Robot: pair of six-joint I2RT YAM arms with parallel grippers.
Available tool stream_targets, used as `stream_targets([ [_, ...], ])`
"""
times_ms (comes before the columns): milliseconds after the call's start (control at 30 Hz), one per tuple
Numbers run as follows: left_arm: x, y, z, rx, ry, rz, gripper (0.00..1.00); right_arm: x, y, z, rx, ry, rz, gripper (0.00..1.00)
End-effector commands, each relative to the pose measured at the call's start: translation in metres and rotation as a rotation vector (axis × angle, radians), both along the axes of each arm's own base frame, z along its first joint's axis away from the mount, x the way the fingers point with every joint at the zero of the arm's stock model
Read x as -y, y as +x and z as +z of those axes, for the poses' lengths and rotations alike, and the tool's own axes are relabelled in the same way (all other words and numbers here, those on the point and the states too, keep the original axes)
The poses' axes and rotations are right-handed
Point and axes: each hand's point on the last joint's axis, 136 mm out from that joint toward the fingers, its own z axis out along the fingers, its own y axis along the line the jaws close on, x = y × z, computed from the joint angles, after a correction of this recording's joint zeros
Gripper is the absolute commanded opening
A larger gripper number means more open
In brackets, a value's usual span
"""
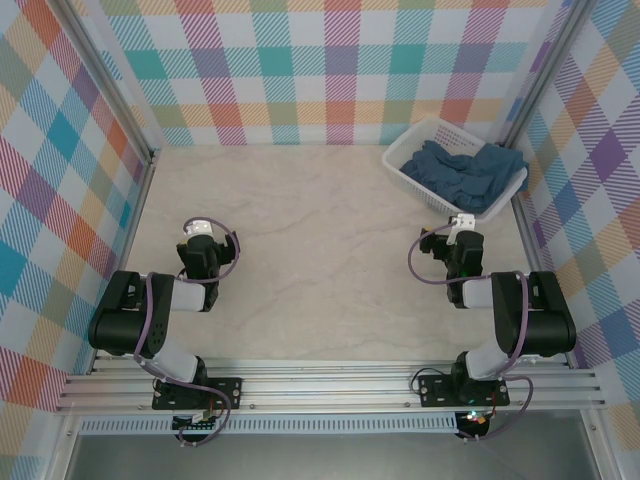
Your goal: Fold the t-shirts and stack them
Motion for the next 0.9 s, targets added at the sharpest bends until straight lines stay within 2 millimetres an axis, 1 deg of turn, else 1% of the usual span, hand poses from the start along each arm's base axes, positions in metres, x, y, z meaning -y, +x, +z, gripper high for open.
stream_targets([
  [0, 0.001, 0.003, 0.007, 0.025, 0.011, 0.0, 1.0, -0.003, 0.005, 0.011, 0.043, 0.006, 0.004, 1.0],
  [333, 0.001, 0.002, 0.008, 0.027, 0.011, 0.001, 1.0, -0.003, 0.005, 0.011, 0.042, 0.005, 0.004, 1.0],
  [433, 0.004, 0.0, 0.014, 0.033, 0.013, -0.018, 1.0, -0.008, 0.002, 0.019, 0.065, -0.002, 0.031, 1.0],
  [467, 0.007, 0.0, 0.022, 0.033, 0.027, -0.027, 1.0, -0.01, 0.001, 0.028, 0.08, -0.017, 0.033, 1.0],
  [500, 0.009, -0.002, 0.032, 0.032, 0.055, -0.019, 1.0, -0.006, -0.001, 0.035, 0.077, -0.043, -0.008, 1.0],
  [533, 0.011, -0.005, 0.046, 0.038, 0.089, -0.006, 1.0, -0.005, -0.003, 0.047, 0.069, -0.059, -0.034, 1.0],
  [600, 0.018, -0.007, 0.084, 0.138, 0.107, 0.002, 1.0, 0.002, -0.002, 0.078, 0.077, -0.041, -0.098, 1.0],
  [667, 0.029, -0.004, 0.138, 0.27, 0.127, -0.007, 1.0, 0.004, 0.006, 0.128, 0.141, 0.0, -0.132, 1.0],
  [700, 0.036, 0.0, 0.165, 0.325, 0.134, -0.018, 1.0, 0.009, 0.01, 0.148, 0.141, 0.046, -0.178, 1.0],
  [733, 0.039, 0.005, 0.197, 0.388, 0.077, 0.005, 1.0, 0.013, 0.016, 0.163, 0.1, 0.101, -0.214, 1.0],
  [767, 0.028, 0.009, 0.218, 0.387, -0.066, 0.118, 1.0, 0.013, 0.023, 0.171, 0.019, 0.183, -0.227, 1.0],
  [800, 0.014, 0.009, 0.224, 0.316, -0.208, 0.249, 1.0, 0.02, 0.024, 0.176, -0.051, 0.244, -0.297, 1.0],
  [833, -0.001, -0.001, 0.219, 0.167, -0.328, 0.398, 1.0, 0.033, 0.026, 0.175, -0.099, 0.331, -0.425, 1.0],
  [867, -0.008, 0.0, 0.213, 0.032, -0.364, 0.432, 1.0, 0.03, 0.037, 0.178, -0.146, 0.41, -0.386, 1.0],
])
